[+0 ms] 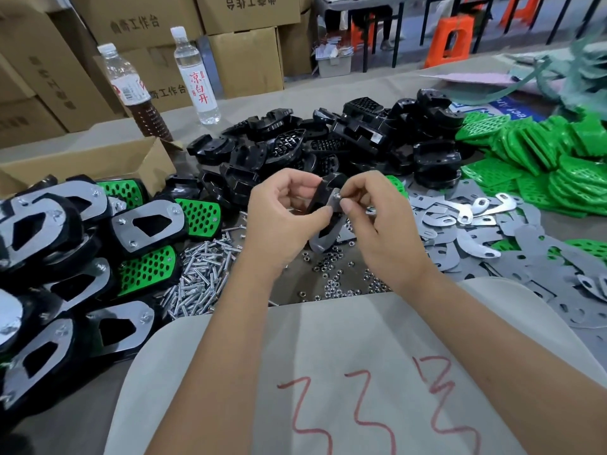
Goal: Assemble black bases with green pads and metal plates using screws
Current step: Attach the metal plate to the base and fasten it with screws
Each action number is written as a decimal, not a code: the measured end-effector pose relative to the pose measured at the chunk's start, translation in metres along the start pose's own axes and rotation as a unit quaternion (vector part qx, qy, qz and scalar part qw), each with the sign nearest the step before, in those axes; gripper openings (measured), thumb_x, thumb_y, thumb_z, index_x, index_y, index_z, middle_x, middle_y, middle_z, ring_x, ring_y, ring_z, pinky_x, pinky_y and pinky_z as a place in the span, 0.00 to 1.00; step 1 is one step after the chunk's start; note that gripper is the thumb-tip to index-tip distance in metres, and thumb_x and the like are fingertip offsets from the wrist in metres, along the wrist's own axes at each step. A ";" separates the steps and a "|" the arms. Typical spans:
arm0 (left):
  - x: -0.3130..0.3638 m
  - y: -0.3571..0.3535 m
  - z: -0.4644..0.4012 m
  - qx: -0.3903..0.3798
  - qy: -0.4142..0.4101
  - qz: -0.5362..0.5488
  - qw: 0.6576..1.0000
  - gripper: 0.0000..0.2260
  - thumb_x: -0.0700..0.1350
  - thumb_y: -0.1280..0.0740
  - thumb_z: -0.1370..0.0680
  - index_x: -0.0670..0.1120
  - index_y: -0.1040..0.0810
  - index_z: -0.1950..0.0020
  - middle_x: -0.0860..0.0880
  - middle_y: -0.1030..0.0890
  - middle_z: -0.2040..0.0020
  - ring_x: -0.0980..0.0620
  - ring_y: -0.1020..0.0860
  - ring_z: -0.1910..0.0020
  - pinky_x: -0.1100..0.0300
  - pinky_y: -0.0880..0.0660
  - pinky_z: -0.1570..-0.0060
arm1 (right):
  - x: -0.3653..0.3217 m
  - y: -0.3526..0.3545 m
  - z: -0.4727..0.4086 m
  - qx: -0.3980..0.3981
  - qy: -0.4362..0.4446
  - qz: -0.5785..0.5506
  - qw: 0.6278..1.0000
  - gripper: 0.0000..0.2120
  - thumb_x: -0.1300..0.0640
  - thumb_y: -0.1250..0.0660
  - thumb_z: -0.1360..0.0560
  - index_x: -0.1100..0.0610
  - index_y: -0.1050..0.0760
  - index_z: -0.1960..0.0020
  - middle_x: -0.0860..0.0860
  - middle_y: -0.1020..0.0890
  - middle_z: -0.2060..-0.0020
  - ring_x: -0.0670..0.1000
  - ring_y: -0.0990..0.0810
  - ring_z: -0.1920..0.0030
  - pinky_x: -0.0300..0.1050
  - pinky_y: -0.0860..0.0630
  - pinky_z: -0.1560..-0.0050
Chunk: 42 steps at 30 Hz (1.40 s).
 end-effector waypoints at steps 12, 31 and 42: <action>0.023 -0.007 0.010 0.110 -0.126 -0.142 0.976 0.14 0.39 0.23 0.33 0.48 0.18 0.50 0.55 0.17 0.56 0.56 0.18 0.57 0.60 0.20 0.57 | 0.026 -0.005 0.001 -0.015 -0.132 -0.147 0.980 0.07 0.60 0.33 0.18 0.53 0.21 0.55 0.42 0.22 0.67 0.45 0.24 0.70 0.42 0.27 0.65; -0.011 0.005 0.005 0.170 0.018 0.116 0.978 0.09 0.50 0.32 0.23 0.46 0.19 0.49 0.44 0.15 0.50 0.43 0.18 0.51 0.43 0.18 0.50 | 0.036 -0.021 0.005 -0.070 -0.270 -0.476 0.834 0.08 0.57 0.43 0.15 0.58 0.27 0.42 0.58 0.25 0.48 0.56 0.28 0.48 0.54 0.24 0.50; -0.017 -0.009 0.009 0.137 0.051 0.102 0.984 0.10 0.46 0.32 0.23 0.43 0.17 0.45 0.46 0.15 0.48 0.46 0.16 0.47 0.50 0.19 0.43 | 0.037 -0.002 0.002 0.031 -0.200 -0.287 0.936 0.13 0.59 0.42 0.14 0.54 0.28 0.56 0.58 0.27 0.59 0.54 0.29 0.63 0.46 0.26 0.67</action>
Point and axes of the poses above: each hand's wrist, its own z-axis away from the middle knuckle, its own y-axis out of the back of the hand, x = y × z, the point moved 8 cm from there along -z, towards the middle knuckle
